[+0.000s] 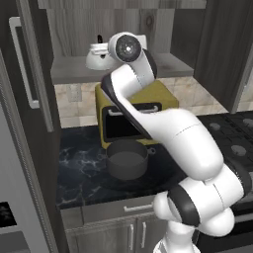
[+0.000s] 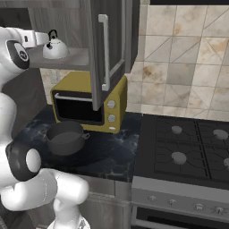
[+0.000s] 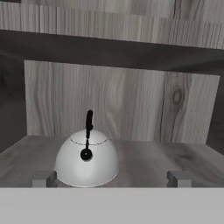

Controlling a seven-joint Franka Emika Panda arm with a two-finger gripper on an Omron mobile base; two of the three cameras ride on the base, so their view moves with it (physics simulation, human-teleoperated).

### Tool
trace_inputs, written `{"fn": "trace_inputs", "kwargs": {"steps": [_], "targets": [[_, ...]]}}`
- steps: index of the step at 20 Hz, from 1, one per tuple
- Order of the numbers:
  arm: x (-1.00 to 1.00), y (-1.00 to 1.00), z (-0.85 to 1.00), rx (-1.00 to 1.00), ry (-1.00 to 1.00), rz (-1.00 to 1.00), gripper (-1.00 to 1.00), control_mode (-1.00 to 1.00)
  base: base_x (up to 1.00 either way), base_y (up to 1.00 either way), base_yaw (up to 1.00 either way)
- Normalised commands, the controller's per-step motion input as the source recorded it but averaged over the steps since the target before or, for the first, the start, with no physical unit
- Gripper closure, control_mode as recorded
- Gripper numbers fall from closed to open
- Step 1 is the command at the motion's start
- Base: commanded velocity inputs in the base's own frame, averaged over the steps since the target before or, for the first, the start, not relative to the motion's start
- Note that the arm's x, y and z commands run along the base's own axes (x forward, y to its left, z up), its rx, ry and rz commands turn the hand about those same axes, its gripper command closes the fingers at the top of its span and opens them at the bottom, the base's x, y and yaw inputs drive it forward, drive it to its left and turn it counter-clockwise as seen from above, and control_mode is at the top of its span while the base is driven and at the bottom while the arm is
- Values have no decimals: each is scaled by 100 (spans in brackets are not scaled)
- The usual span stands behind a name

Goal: Pick the kettle from the cabinet and place it on a stove burner. Then pick the pot from the counter and place it on another stove burner. Finally, turn both burners on.

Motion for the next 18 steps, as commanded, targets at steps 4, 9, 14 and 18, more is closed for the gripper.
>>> {"fn": "trace_inputs", "kwargs": {"steps": [4,9,14,18], "targets": [[39,15,0,0,0,0,-100,-100,0,0,0],[36,19,-4,0,-1,0,-100,-100,0,0,0],[32,21,-6,0,-4,0,-100,-100,0,0,0],[29,12,-8,0,-7,0,-100,-100,0,0,0]]}}
